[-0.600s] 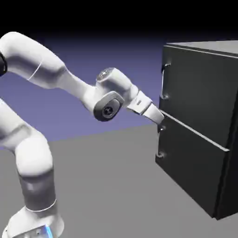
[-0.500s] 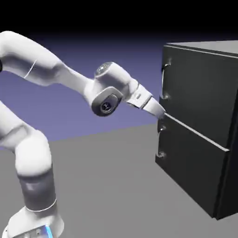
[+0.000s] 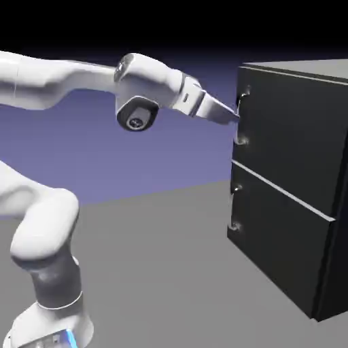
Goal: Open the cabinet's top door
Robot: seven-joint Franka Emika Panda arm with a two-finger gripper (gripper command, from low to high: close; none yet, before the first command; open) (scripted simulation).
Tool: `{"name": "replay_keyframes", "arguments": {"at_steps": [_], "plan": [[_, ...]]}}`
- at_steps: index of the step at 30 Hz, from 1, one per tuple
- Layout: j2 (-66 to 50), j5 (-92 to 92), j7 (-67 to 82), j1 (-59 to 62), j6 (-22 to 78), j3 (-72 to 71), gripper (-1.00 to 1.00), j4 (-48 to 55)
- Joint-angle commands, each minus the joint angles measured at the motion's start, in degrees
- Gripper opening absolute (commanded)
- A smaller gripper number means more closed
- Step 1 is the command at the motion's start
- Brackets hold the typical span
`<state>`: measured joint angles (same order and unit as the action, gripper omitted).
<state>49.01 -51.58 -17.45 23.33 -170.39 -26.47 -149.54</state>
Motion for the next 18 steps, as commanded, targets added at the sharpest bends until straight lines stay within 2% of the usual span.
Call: {"name": "replay_keyframes", "arguments": {"at_steps": [1,18], "plan": [[0.79,-2.5,1.21,1.16,0.18,-1.28,0.0,0.55],[14.22,-44.86,21.75,20.89,3.15,-23.02,0.0,9.97]]}}
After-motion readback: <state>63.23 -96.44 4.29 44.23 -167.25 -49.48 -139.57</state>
